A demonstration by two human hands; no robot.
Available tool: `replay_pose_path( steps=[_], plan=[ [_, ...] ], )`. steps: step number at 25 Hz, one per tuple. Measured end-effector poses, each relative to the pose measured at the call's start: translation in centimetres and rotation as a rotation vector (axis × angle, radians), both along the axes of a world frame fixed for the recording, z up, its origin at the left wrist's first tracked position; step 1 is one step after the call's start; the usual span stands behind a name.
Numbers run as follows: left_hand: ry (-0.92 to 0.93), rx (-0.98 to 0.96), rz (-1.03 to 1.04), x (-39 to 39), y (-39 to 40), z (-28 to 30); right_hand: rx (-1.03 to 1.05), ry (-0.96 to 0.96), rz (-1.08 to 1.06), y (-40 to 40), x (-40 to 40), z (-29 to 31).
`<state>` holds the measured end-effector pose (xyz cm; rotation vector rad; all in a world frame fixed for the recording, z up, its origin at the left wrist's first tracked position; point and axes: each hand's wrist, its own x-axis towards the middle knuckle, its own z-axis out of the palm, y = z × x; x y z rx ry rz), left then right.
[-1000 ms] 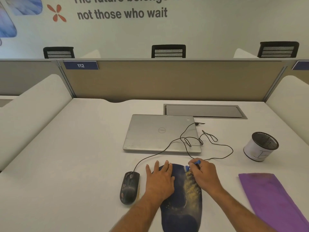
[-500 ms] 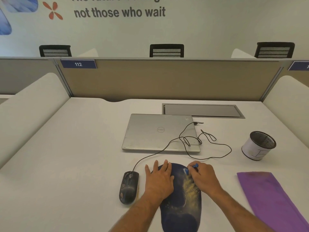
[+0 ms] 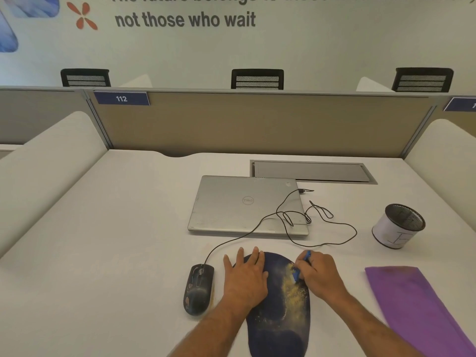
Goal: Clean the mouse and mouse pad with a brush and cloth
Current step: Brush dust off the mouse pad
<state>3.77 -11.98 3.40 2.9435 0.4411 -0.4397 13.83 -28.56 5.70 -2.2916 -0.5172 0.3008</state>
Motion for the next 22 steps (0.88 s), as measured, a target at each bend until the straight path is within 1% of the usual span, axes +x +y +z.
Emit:
replay_pose_path(
  steps=[3,5,7,8,13,17,18,21,22],
  plan=[
    [-0.004,0.001,0.000,0.03,0.09,-0.02,0.102,-0.081,-0.072,0.00,-0.06,0.56],
    [0.000,0.006,0.000,0.08,0.11,-0.04,0.050,-0.086,-0.023,0.26,-0.21,0.60],
    [0.003,0.009,-0.004,0.11,0.08,-0.06,-0.042,-0.049,0.055,0.15,-0.10,0.19],
    [0.004,0.010,-0.004,0.10,0.08,-0.06,-0.064,-0.038,0.061,0.01,0.05,0.13],
    [0.006,0.007,-0.007,0.10,0.15,-0.14,0.047,-0.099,-0.060,0.13,0.30,0.90],
    [0.011,0.005,-0.006,0.14,0.16,-0.21,-0.091,-0.044,0.046,-0.19,0.31,0.34],
    [0.010,0.004,-0.005,0.11,0.19,-0.23,-0.084,-0.040,0.033,-0.39,0.49,0.29],
    [0.005,-0.004,-0.005,0.13,0.25,-0.20,0.028,-0.092,-0.056,-0.52,0.59,0.80],
    [0.004,-0.003,-0.006,0.15,0.24,-0.20,0.041,-0.099,-0.050,-0.41,0.47,1.03]
  ],
)
